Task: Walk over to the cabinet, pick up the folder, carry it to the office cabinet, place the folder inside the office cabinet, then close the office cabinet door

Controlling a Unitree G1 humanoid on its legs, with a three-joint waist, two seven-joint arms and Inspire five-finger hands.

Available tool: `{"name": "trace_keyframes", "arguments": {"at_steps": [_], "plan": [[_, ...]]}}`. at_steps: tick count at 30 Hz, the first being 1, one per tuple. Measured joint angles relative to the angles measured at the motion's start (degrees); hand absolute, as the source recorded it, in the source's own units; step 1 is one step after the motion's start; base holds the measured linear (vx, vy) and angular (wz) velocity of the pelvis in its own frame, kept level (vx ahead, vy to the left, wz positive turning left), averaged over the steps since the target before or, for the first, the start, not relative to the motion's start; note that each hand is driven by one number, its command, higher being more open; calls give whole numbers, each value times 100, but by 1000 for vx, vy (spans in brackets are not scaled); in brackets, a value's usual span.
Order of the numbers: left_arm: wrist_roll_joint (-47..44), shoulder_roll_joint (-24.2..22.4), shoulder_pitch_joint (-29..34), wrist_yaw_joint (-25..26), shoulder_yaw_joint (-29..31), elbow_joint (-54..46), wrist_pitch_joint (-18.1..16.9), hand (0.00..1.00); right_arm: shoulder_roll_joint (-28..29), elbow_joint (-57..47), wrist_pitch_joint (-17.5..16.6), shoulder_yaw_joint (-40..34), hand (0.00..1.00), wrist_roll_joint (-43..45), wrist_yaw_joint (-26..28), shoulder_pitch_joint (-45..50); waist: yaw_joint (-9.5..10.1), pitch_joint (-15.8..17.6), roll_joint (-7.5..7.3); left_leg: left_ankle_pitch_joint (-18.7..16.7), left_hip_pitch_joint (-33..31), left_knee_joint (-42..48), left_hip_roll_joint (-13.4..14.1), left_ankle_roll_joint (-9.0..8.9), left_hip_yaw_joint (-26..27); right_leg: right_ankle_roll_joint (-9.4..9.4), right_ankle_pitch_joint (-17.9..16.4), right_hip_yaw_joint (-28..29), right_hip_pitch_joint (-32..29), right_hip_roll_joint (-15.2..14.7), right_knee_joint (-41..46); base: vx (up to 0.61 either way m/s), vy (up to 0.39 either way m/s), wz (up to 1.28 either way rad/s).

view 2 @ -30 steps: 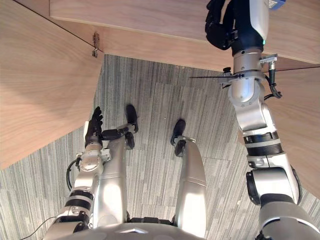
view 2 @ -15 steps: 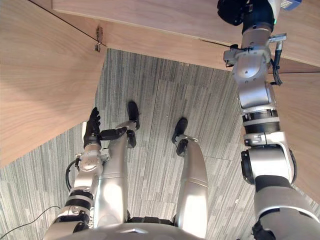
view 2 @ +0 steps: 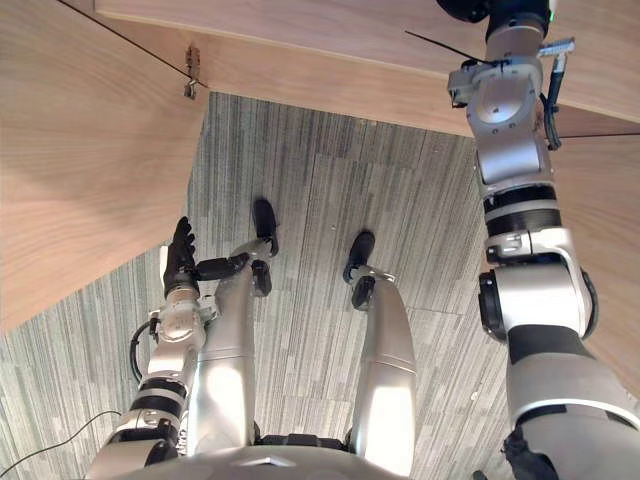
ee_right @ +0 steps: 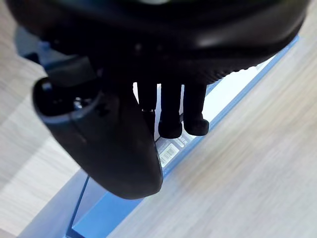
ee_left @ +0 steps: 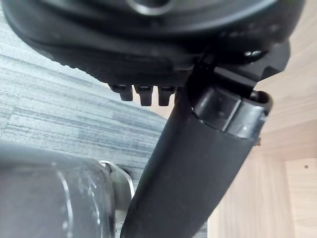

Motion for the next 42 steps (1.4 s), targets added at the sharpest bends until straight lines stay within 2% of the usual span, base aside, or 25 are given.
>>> {"name": "trace_keyframes", "arguments": {"at_steps": [4, 10, 13, 17, 20, 24, 27, 31, 33, 34, 38, 42], "plan": [[-96, -5, -41, 9, -30, 31, 6, 100, 0, 353, 14, 0, 0, 94, -4, -297, 23, -1, 7, 156, -28, -141, -22, 21, 5, -56, 76, 3, -96, -6, -5, -76, -19, 3], [-97, -45, -102, 8, -38, 76, 65, 100, 10, 309, 194, -17, 0, 237, -154, -296, 73, -5, 28, 205, -21, -111, -17, 33, 26, -24, 134, 33, -102, -4, 31, -49, -25, 0], [-92, -48, -112, 7, -56, 124, 136, 100, 200, -801, 255, -371, 0, 340, -347, 708, 110, -5, 29, 141, 140, 26, 16, 78, 90, -5, 114, 88, 84, 9, 48, 15, -12, -7], [-83, -71, 19, -11, -132, 213, 239, 100, 627, -2327, 244, -701, 0, 439, -443, 2372, 68, -5, 29, -112, 637, 135, 21, 93, 199, 53, -9, 206, 576, 5, 38, 54, 12, -8], [-64, -70, 149, -76, -310, 215, 269, 100, 1114, -3267, 81, -871, 0, 443, -499, 3456, -11, -6, 30, -267, 1110, 148, 31, 86, 271, 92, -66, 263, 1043, 5, -73, 68, 12, -8], [53, -298, 328, -221, -347, 217, 334, 100, 1824, -4039, -253, -669, 0, 570, -387, 4627, -106, -30, 46, -404, 1956, -93, 67, 3, 436, 104, -59, 333, 1872, 62, -482, 79, -3, -14], [143, -380, 554, -329, -347, 318, 366, 100, 2285, -4220, -427, -204, 0, 655, -74, 5511, -145, -224, 58, -417, 2613, -367, 72, -6, 511, 181, 8, 344, 2537, 119, -888, 131, 2, -10], [186, -396, 873, -438, -333, 593, 365, 100, 2774, -4042, -571, 403, 0, 660, 522, 6506, -147, -688, 100, -397, 3351, -889, 52, -68, 687, 210, 120, 394, 3233, 192, -1518, 193, 3, -15], [328, -366, 969, -472, -332, 996, 369, 100, 3003, -3470, -648, 510, 0, 655, 836, 6857, -153, -969, 104, -333, 3803, -1278, 17, -139, 777, 220, 251, 438, 3668, 261, -1992, 170, -4, -15], [361, -357, 991, -493, -331, 1095, 369, 100, 3036, -3269, -660, 506, 0, 650, 875, 6893, -159, -1038, 104, -310, 3892, -1366, -2, -154, 783, 227, 292, 435, 3765, 265, -2113, 169, 8, -7], [510, -249, 1053, -620, -345, 1800, 390, 100, 3020, -1420, -657, 345, 0, 396, 1058, 6824, -266, -1281, 82, -58, 4555, -2112, -139, -207, 812, 259, 675, 397, 4530, 361, -3084, 138, 5, -2], [635, -104, 1204, -686, -338, 2059, 451, 100, 3009, -398, -581, 67, 0, 247, 1139, 6873, -285, -1399, 55, 161, 5144, -2728, -249, -237, 930, 274, 910, 484, 5024, 369, -3617, 76, 17, -11]]}}
